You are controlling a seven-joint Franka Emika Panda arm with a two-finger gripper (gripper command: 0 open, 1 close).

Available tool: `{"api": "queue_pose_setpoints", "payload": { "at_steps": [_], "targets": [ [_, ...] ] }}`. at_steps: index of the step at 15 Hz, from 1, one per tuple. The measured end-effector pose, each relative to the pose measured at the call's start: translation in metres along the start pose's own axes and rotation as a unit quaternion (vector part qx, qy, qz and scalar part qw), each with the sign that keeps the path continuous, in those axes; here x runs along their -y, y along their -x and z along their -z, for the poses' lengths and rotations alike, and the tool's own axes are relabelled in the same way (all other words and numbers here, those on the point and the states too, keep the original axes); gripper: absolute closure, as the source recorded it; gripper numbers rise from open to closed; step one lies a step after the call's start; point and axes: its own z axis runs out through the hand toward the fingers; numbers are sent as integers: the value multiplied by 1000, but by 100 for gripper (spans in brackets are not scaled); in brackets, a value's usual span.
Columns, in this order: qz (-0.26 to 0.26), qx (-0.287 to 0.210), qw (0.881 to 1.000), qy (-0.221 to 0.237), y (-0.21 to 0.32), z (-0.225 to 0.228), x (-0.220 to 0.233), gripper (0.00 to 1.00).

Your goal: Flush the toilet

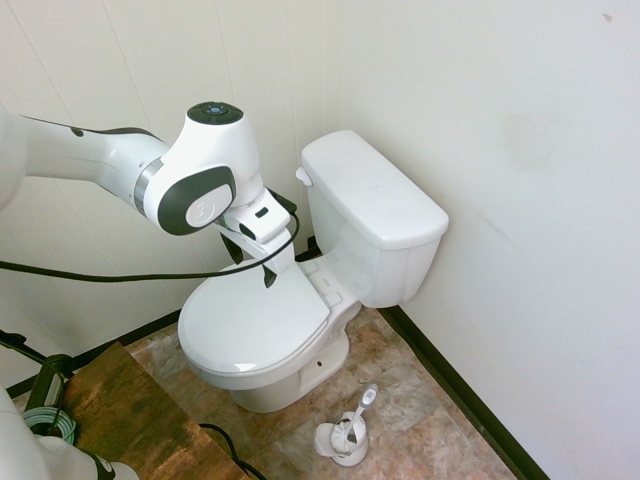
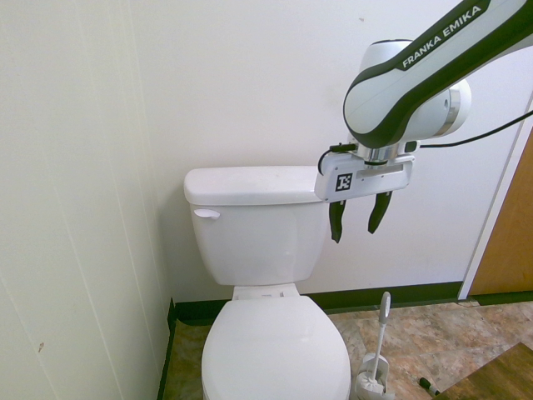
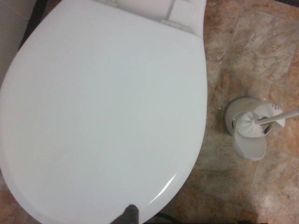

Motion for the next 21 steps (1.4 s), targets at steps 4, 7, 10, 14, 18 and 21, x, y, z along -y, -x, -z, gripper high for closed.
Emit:
{"api": "queue_pose_setpoints", "payload": {
  "at_steps": [4, 7, 10, 14, 18, 21],
  "targets": [
    [2, -5, 1000, 1, -7, 0, 12, 0],
    [12, -15, 1000, -12, -39, 8, 58, 0],
    [31, -14, 999, -20, -72, -5, 117, 0],
    [72, -5, 996, -47, -84, -2, 173, 0],
    [107, 8, 992, -65, -70, 1, 205, 0],
    [123, 15, 990, -72, -68, -7, 228, 0]
  ]
}}
